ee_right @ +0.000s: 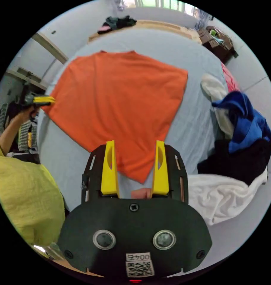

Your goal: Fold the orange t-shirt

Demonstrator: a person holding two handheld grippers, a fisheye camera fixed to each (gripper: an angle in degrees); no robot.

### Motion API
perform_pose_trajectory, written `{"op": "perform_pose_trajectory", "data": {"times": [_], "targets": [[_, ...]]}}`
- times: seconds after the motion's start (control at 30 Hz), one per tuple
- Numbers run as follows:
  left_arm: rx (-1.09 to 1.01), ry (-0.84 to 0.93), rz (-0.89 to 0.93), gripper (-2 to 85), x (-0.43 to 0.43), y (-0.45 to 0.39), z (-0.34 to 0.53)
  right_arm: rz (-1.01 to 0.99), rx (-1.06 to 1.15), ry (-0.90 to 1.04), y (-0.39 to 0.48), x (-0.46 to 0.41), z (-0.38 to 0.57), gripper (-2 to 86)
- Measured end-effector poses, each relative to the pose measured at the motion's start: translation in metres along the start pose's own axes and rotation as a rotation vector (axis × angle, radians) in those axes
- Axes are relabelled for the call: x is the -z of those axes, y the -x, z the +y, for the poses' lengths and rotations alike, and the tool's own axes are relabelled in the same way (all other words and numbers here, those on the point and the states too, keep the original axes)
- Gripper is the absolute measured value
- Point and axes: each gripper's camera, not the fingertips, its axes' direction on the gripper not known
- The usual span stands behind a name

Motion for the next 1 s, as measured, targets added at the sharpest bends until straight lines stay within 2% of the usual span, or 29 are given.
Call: {"op": "perform_pose_trajectory", "data": {"times": [0.07,0.17,0.27,0.33,0.4,0.57,0.77,0.87,1.0], "targets": [[0.01,0.0,0.017,0.9,-0.002,0.001,0.001,-0.015,0.095,-0.056,0.025,0.0,-0.046,18.2],[0.024,0.004,0.04,1.0,-0.005,0.003,0.001,-0.003,0.254,-0.015,0.064,-0.025,-0.103,18.2],[0.027,0.003,0.047,1.0,-0.007,0.002,0.003,0.073,0.379,0.078,0.084,-0.054,-0.133,18.0],[0.024,0.001,0.045,1.0,-0.009,0.0,0.004,0.108,0.398,0.054,0.071,-0.052,-0.131,16.0],[0.021,-0.001,0.051,1.0,-0.01,-0.001,0.006,0.092,0.376,0.061,0.041,-0.046,-0.124,15.9],[0.028,-0.007,0.084,0.8,-0.012,0.003,0.01,0.157,0.103,0.119,-0.064,-0.027,-0.096,16.3],[0.028,-0.014,0.082,0.8,-0.013,0.0,0.016,0.053,-0.174,-0.093,-0.106,0.007,-0.11,13.2],[0.035,-0.015,0.089,0.9,-0.013,0.001,0.019,0.005,-0.263,-0.108,-0.114,-0.003,-0.124,12.5],[0.042,-0.017,0.106,1.0,-0.012,0.004,0.024,0.039,-0.278,-0.066,-0.109,-0.021,-0.135,10.7]]}}
